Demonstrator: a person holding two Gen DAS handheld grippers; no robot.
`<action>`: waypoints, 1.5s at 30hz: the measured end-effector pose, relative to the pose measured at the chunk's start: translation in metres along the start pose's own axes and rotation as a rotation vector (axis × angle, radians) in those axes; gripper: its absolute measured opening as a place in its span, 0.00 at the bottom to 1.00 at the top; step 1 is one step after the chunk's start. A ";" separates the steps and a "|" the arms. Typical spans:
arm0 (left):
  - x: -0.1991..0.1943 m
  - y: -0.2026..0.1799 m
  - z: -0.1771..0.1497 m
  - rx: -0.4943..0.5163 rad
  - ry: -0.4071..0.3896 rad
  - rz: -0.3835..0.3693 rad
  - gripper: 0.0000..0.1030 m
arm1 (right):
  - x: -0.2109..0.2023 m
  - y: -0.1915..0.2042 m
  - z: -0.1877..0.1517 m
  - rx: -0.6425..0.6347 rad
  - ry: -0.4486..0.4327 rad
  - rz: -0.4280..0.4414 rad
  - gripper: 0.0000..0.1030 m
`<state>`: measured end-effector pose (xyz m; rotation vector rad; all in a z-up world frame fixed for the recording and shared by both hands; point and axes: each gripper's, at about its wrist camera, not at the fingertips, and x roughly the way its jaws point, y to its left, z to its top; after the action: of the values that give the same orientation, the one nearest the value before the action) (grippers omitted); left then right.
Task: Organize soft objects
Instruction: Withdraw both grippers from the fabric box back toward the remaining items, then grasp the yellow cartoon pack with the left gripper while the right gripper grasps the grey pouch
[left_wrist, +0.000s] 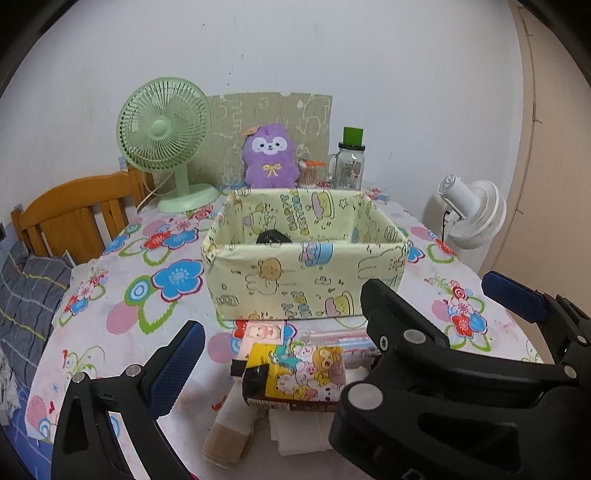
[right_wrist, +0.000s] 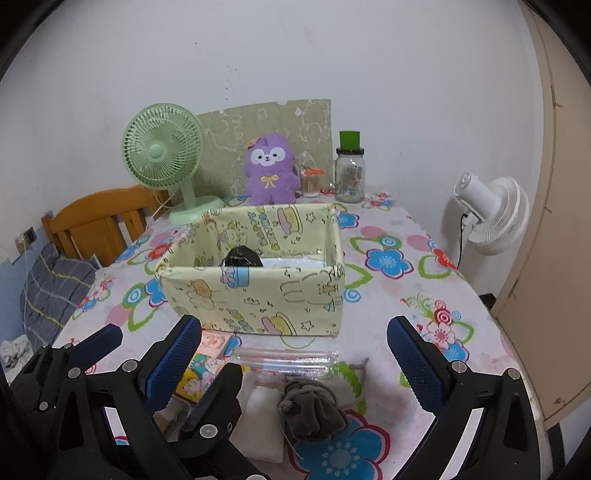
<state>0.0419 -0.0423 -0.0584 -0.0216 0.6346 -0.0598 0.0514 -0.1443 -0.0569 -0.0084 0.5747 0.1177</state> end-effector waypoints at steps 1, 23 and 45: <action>0.002 0.000 -0.001 -0.006 0.005 0.004 1.00 | 0.003 -0.001 -0.002 0.010 0.010 -0.003 0.99; 0.037 -0.003 -0.027 -0.017 0.111 -0.010 1.00 | 0.031 -0.015 -0.030 0.033 0.088 -0.015 0.99; 0.055 -0.006 -0.040 0.025 0.149 0.001 0.82 | 0.063 -0.025 -0.046 0.055 0.206 -0.034 0.98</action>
<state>0.0625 -0.0516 -0.1228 0.0072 0.7831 -0.0692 0.0814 -0.1640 -0.1307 0.0236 0.7828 0.0676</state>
